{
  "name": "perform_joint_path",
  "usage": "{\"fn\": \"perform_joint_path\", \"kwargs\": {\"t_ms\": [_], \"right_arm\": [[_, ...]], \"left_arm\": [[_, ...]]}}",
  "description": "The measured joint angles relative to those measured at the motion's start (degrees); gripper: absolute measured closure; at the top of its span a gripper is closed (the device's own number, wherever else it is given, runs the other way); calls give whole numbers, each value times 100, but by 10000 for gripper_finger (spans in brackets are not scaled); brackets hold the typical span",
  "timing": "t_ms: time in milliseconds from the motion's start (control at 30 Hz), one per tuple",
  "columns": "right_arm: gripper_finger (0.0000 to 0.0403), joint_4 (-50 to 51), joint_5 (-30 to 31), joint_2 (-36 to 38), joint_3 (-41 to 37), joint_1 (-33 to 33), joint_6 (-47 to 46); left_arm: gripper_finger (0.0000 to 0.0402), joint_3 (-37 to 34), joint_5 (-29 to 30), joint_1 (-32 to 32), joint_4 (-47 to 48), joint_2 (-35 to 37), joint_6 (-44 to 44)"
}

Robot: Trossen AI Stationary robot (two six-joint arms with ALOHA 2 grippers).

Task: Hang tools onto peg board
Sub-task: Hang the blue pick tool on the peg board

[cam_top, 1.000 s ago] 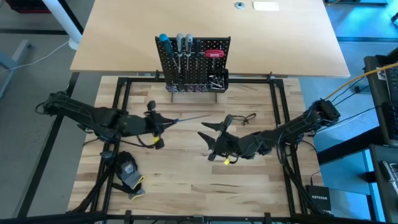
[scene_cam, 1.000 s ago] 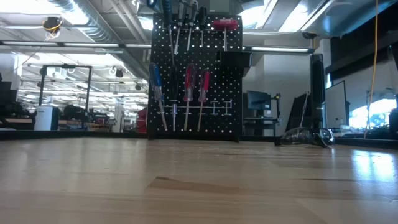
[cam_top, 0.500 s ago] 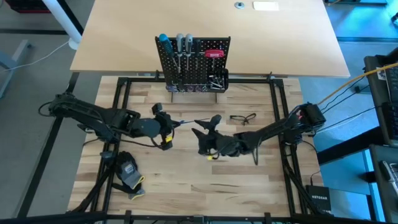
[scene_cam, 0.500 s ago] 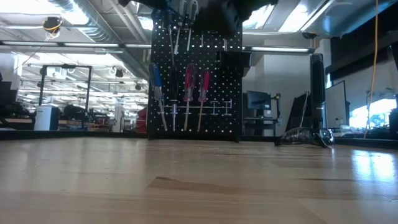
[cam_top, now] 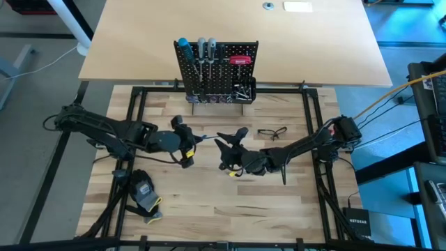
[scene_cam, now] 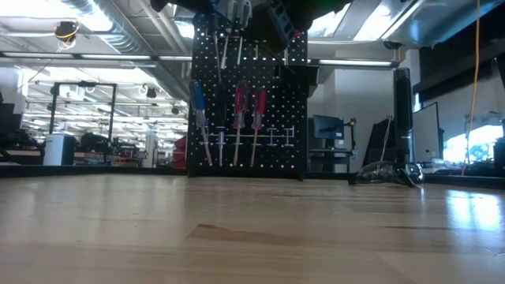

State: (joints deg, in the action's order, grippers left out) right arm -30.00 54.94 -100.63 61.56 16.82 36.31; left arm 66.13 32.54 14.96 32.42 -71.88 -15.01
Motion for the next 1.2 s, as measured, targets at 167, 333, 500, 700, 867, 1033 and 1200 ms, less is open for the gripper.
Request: {"fn": "perform_joint_path", "kwargs": {"t_ms": [167, 333, 500, 700, 867, 1033, 1200], "right_arm": [[303, 8, -7, -1, 0, 0, 1], [330, 169, -303, 1, 2, -88, -22], [343, 448, -353, -1, 2, -125, -139], [345, 519, -371, 1, 2, -122, -139], [345, 612, -355, 1, 2, -122, -141], [345, 748, -159, 1, 2, -122, -144], [372, 772, -141, 1, 1, -122, -146]], "left_arm": [[396, 0, -60, -18, -19, -100, -63], [393, -1, -163, -131, -72, -212, -62], [395, -2, -309, -162, -195, -227, -59], [394, -2, -320, -162, -185, -226, -88], [396, -2, -370, -159, -181, -225, -104], [396, -2, -370, -153, -156, -225, -108], [394, -2, -368, -186, -157, -225, -111]]}}
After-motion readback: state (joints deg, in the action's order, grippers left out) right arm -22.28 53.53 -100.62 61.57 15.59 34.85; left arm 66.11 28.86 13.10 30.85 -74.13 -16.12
